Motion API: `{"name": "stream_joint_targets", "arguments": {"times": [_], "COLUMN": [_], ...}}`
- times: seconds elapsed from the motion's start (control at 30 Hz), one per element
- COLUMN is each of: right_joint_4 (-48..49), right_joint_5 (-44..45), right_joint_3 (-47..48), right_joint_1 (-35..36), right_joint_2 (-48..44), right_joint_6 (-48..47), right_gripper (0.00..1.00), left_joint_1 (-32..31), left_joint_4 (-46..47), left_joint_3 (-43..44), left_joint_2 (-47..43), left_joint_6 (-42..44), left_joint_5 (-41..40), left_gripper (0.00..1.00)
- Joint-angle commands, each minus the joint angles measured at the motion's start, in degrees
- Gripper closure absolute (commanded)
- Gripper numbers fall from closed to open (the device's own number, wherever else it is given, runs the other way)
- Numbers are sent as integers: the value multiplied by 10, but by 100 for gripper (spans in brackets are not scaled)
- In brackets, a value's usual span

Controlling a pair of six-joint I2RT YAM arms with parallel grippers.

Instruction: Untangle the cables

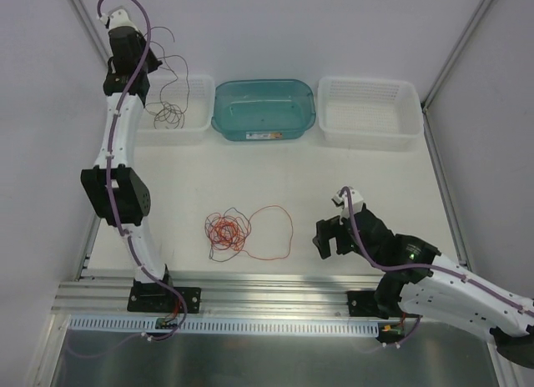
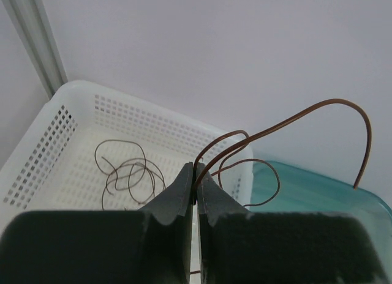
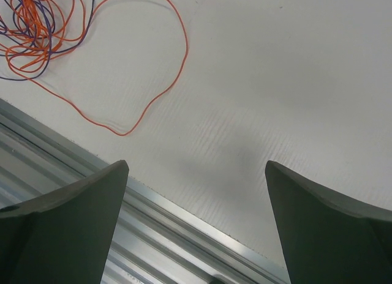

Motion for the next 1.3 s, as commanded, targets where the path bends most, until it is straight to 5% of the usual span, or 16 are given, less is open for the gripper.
{"name": "stream_joint_targets", "arguments": {"times": [0.0,0.1,0.13,0.17,0.23,0.47,0.6,0.87,1.27], "right_joint_4": [21,25,26,27,29,34,26,4,39], "right_joint_5": [-14,-17,-19,-21,-26,-43,-44,-39,-36], "right_joint_3": [-10,-10,-8,-7,-2,3,-5,-9,4], "right_joint_1": [2,2,2,3,2,3,3,2,3], "right_joint_2": [-3,6,11,21,38,46,6,-23,41], "right_joint_6": [-14,-11,-11,-13,-14,4,27,53,72], "right_gripper": [0,1,0,0,0,0,0,0,1], "left_joint_1": [20,36,39,41,48,50,46,-20,-238], "left_joint_4": [17,17,17,17,18,17,17,11,-73], "left_joint_3": [97,139,138,130,110,41,-45,-361,-766], "left_joint_2": [115,180,189,194,199,134,36,-190,-559], "left_joint_6": [12,9,4,0,-11,5,-13,-26,-119], "left_joint_5": [-13,-3,-3,0,16,45,92,149,147], "left_gripper": [100,97,89,64,38,2,1,1,1]}}
